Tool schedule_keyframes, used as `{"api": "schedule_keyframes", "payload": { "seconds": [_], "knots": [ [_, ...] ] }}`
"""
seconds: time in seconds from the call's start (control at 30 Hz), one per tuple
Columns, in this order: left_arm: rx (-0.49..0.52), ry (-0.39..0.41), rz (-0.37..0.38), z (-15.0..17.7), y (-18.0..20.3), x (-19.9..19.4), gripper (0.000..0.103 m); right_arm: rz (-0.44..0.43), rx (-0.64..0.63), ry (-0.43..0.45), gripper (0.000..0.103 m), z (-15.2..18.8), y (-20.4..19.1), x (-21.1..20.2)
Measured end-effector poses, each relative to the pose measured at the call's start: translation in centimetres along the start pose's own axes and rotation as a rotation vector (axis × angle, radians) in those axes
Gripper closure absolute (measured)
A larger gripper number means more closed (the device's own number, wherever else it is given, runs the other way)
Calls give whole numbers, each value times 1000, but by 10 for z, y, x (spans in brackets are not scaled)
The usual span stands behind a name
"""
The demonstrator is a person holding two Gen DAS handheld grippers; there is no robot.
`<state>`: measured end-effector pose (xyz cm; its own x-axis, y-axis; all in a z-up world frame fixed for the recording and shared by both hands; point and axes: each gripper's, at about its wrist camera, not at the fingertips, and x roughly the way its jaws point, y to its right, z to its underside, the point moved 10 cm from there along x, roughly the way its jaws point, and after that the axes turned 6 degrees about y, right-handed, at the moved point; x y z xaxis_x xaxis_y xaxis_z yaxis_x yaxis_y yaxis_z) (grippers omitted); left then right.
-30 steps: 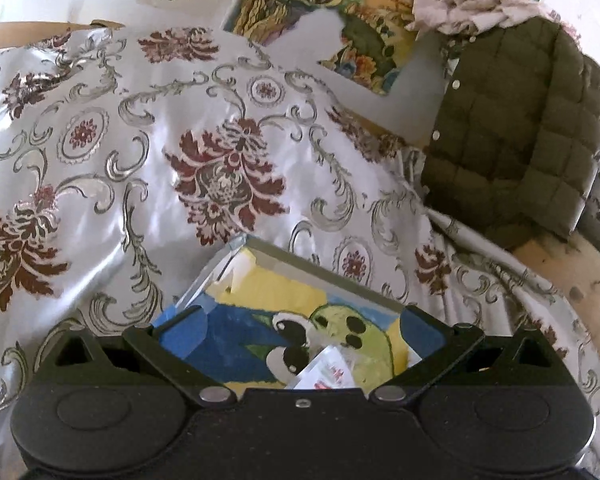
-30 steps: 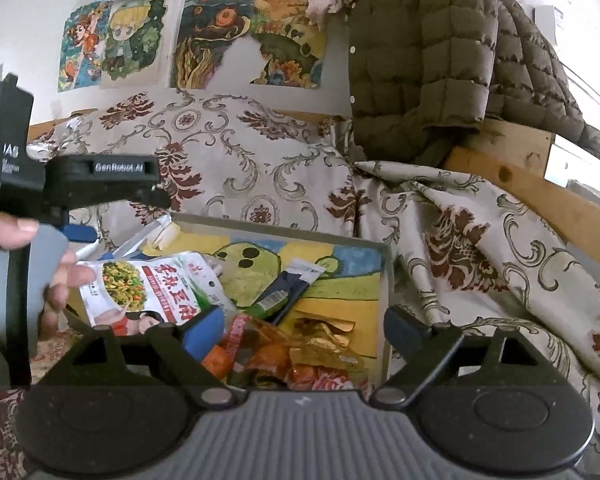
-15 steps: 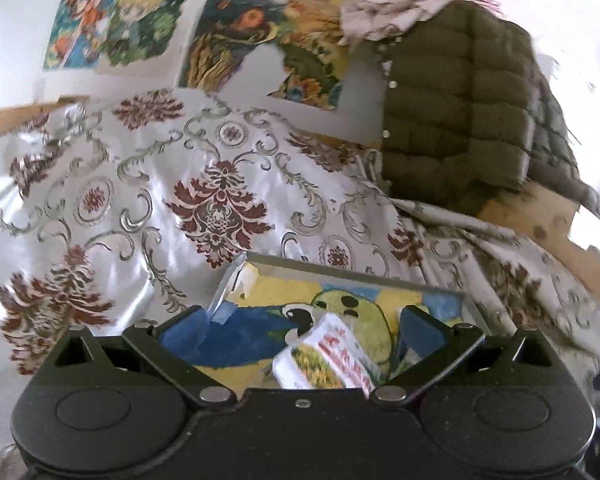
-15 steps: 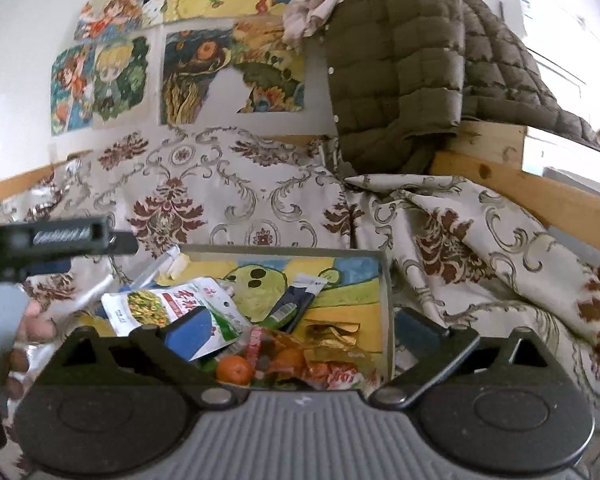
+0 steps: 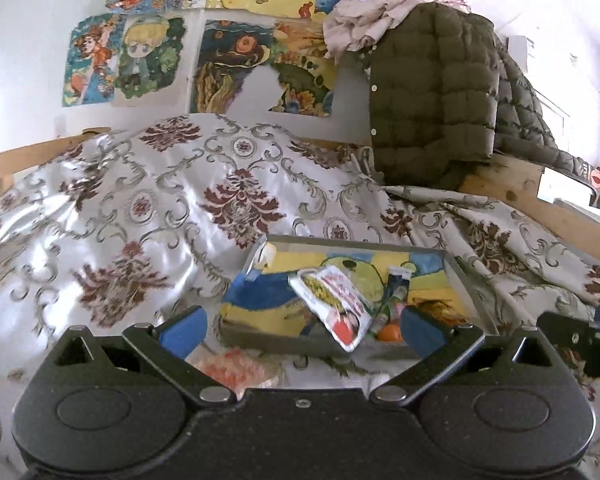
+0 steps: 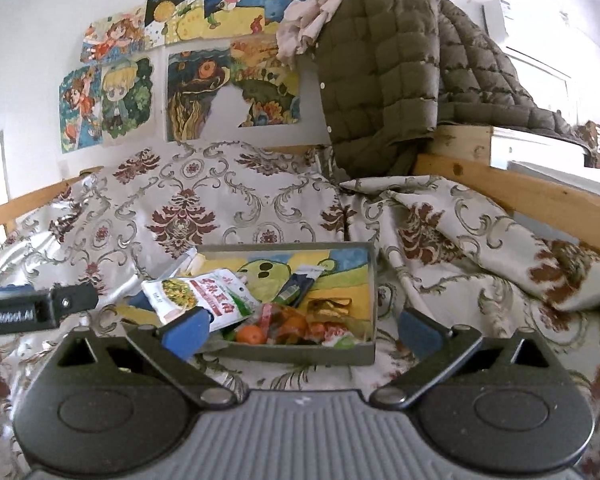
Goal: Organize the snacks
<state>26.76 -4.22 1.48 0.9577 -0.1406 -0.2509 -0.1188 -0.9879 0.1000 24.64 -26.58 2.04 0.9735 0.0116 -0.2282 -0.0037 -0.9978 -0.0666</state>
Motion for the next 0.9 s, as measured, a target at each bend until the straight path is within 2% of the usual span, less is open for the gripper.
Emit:
{"api": "schedule_keyframes", "payload": {
  "seconds": [0.17,0.47,0.63,0.9],
  "knots": [
    [-35,-16,-24,21,1,-36,1,-13,11,10,0,5,0,-33],
    [8,-84,-24,62,3,-84,1,4,49,-45,0,36,10,-76],
    [46,-95,-45,69,7,-99,1,1,47,-114,0,61,6,-94],
    [33,-120,-94,72,-5,-109,1,-4,8,-130,0,72,-4,-104]
  ]
}}
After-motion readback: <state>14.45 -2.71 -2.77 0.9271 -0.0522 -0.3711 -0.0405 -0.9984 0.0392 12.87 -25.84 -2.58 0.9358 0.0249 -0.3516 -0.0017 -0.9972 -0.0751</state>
